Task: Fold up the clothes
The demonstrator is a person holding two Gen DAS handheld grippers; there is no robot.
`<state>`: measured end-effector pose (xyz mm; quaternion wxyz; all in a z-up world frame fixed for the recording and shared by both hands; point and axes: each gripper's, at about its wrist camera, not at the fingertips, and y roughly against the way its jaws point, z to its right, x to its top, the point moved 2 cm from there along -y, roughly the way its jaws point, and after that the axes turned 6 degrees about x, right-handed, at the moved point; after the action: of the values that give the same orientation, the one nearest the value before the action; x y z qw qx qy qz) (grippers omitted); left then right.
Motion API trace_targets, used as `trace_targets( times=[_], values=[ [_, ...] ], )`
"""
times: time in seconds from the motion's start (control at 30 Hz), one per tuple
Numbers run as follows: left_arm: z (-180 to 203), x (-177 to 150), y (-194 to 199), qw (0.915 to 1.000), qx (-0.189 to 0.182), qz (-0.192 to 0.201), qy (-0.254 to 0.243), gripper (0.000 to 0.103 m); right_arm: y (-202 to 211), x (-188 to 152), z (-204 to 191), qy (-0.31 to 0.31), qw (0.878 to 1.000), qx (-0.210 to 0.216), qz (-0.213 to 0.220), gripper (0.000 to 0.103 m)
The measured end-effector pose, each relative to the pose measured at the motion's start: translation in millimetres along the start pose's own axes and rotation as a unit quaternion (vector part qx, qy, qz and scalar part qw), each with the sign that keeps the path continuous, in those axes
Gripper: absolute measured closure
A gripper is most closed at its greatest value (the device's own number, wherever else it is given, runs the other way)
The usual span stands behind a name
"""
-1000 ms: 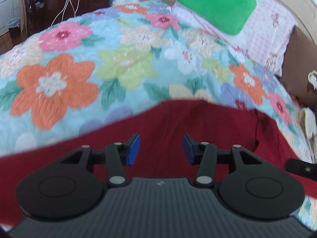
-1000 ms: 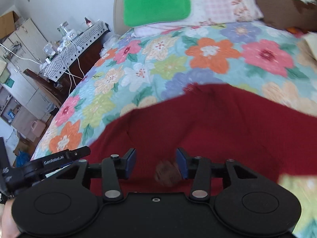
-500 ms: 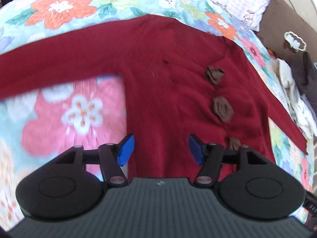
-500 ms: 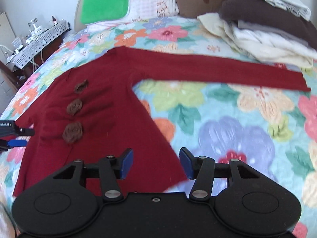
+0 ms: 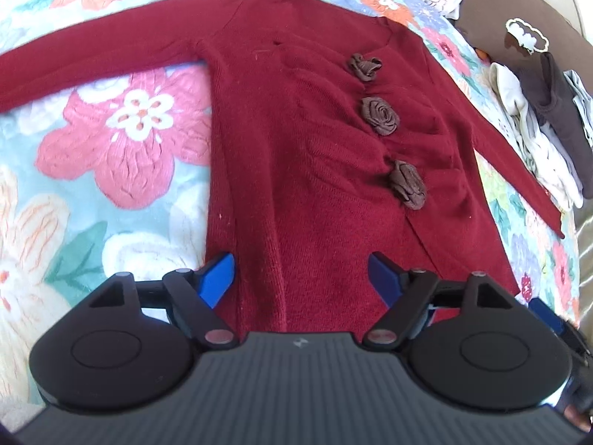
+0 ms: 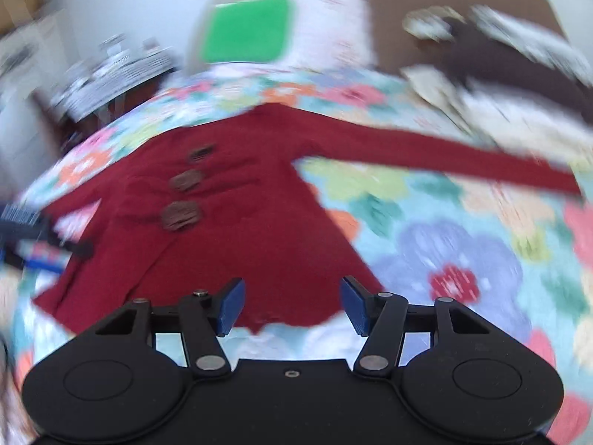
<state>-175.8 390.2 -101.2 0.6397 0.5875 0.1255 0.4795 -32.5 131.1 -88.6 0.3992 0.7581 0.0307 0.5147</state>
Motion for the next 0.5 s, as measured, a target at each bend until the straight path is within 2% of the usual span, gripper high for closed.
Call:
trace_targets(
  times=[0.03,0.07,0.2,0.27,0.3,0.33,0.5],
  values=[
    [1,0,0,1.0,0.0,0.002,-0.003,0.028,-5,-1,-12,0.038,0.999,0.009,-0.007,0.059],
    [2,1,-1,1.0,0.001,0.002,-0.005,0.028,-12,-3,-23,0.068,0.997,0.013,-0.018,0.061],
    [1,1,-6,0.9999,0.012,-0.006,-0.004,0.028,-29,-6,-42,0.109,0.993,0.011,-0.034,0.062],
    [0,1,-9,0.9999,0.013,-0.011,-0.001,0.028,-41,-5,-43,0.117,0.992,-0.015,-0.053,0.065],
    [-1,1,-10,0.9998,0.012,-0.012,0.002,0.028,-45,-4,-43,0.122,0.991,-0.019,-0.055,0.08],
    [-2,2,-10,0.9999,0.011,-0.012,0.004,0.028,-48,-4,-42,0.125,0.99,-0.016,-0.062,0.1],
    [-5,2,-7,0.9999,0.001,-0.004,0.012,0.028,-35,9,-45,0.11,0.992,0.019,-0.064,0.1]
  ],
)
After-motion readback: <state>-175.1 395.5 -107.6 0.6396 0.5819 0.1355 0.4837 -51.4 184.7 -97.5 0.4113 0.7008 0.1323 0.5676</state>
